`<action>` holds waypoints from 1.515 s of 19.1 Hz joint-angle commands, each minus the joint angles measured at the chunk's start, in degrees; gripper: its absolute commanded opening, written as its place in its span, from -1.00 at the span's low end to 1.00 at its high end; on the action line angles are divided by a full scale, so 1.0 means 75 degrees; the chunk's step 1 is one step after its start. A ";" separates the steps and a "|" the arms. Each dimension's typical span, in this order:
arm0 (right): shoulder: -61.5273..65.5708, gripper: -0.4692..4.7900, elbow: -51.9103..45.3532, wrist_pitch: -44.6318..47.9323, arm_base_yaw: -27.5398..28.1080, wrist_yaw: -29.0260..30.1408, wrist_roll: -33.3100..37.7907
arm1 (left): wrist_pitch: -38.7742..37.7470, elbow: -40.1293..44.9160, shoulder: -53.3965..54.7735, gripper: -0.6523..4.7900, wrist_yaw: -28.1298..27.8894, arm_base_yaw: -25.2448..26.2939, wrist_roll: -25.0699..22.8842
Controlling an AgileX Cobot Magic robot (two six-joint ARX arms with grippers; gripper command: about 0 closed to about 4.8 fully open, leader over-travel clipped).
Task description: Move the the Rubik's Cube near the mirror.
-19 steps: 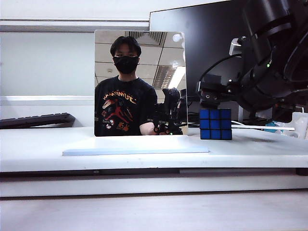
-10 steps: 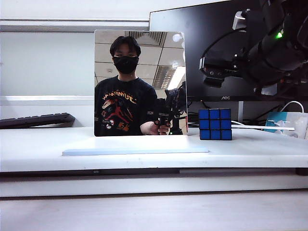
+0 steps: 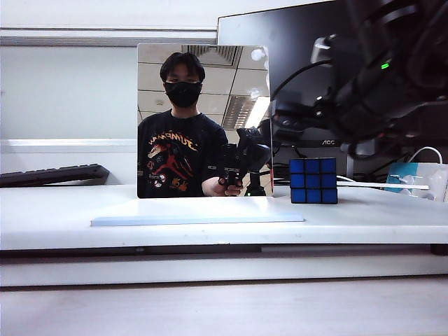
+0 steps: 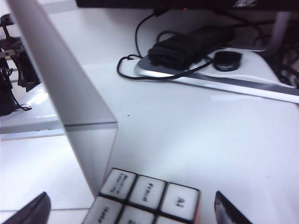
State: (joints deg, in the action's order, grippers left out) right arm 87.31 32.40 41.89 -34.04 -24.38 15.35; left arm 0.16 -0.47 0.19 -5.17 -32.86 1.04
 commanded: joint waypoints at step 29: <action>-0.0251 1.00 0.0291 -0.0714 -0.0417 -0.0012 0.0149 | 0.0076 -0.0009 0.0003 -0.68 0.0006 -0.0009 -0.0026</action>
State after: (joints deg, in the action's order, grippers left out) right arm 85.52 34.57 37.12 -36.14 -24.93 16.64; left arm 0.16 -0.47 0.19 -5.17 -32.86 1.04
